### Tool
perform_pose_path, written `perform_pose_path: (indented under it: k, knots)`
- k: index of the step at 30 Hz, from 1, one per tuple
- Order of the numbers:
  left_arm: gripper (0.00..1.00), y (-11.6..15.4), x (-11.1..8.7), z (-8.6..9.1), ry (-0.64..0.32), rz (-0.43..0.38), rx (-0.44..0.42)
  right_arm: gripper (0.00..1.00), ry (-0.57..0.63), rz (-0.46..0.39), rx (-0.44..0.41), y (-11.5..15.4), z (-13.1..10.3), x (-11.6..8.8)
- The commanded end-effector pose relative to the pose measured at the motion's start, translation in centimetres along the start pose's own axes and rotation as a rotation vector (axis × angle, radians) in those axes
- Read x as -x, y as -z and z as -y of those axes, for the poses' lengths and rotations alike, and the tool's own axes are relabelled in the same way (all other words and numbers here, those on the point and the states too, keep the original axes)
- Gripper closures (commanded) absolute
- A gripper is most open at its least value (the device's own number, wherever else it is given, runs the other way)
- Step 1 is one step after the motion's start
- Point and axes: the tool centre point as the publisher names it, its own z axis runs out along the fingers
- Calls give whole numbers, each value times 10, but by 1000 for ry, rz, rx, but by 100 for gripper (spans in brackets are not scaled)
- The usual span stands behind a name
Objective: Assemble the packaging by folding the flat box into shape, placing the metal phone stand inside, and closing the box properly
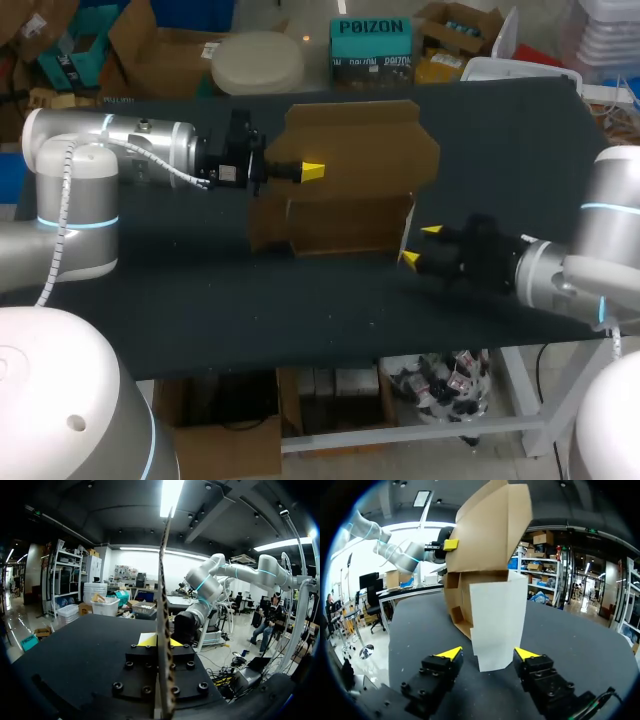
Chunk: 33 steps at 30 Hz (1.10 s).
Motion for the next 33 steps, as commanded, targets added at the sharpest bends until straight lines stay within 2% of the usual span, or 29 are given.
perform_pose_path:
  k: [1, 15, 29, 33]
  knots:
    - [100, -1, 1, -2, 1, -3, 0, 31, 5, -10, 13, 9, 2, 2]
    - [100, -1, 1, -2, 1, -3, 0, 33, 54, -83, -3, 17, -8, 27]
    - [100, -1, 1, -2, 1, -3, 0, 31, 45, -136, 32, 23, -6, 28]
    - [100, -1, 1, -2, 1, -3, 0, 33, 42, -146, 34, 23, -3, 26]
